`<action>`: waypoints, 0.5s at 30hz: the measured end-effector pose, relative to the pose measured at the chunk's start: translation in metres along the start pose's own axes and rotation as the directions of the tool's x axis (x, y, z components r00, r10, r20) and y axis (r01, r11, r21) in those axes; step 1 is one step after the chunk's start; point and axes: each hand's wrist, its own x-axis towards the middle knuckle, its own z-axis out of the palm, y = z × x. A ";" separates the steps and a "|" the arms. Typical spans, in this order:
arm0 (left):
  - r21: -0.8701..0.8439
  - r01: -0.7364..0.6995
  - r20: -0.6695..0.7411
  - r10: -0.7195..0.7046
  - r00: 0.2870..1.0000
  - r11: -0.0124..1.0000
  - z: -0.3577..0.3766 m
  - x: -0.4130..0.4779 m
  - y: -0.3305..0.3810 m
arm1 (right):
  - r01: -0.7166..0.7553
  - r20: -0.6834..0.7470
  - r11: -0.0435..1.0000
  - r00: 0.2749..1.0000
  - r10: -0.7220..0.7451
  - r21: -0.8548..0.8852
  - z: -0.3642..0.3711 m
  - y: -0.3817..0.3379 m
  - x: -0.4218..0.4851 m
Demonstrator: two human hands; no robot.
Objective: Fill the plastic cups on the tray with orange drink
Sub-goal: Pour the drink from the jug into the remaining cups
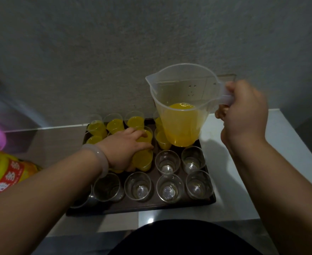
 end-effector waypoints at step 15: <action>-0.188 -0.185 -0.196 0.148 0.969 0.965 -0.007 0.012 0.030 | 0.024 -0.066 0.999 0.997 -0.026 -0.029 -0.009 -0.002 0.002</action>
